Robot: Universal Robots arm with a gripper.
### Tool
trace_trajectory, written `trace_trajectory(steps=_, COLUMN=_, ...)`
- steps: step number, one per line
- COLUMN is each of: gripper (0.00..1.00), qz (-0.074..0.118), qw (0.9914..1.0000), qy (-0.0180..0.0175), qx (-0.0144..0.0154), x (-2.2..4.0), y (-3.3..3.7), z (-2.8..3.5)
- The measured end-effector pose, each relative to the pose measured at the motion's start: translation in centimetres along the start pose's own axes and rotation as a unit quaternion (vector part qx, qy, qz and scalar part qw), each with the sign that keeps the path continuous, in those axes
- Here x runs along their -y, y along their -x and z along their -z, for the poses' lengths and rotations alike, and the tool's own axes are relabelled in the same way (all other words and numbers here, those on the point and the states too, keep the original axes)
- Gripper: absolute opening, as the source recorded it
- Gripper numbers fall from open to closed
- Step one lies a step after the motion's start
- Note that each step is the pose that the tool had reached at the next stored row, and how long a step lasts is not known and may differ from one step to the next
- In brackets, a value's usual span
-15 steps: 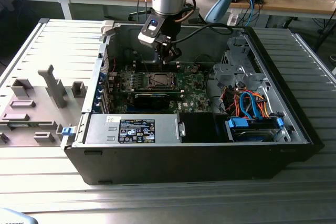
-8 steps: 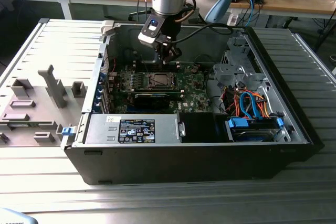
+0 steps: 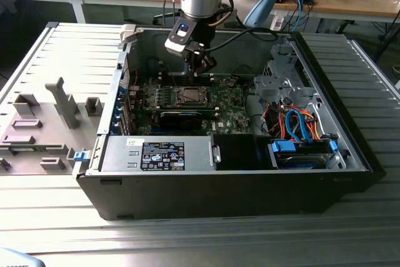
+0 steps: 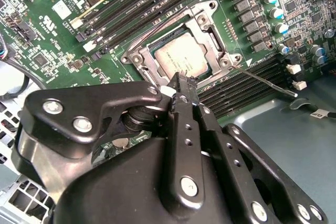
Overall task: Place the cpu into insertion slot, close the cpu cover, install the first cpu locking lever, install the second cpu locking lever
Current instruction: 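Install the first cpu locking lever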
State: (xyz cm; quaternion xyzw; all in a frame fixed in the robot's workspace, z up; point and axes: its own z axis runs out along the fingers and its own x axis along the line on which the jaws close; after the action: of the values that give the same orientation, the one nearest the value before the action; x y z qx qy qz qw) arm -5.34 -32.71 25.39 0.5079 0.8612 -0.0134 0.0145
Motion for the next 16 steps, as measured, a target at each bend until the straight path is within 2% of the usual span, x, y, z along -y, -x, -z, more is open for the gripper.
trace_trajectory(steps=16, gripper=0.11, qz=0.007, qw=0.99998, qy=0.0002, qx=0.0, x=0.0, y=0.0, z=0.0)
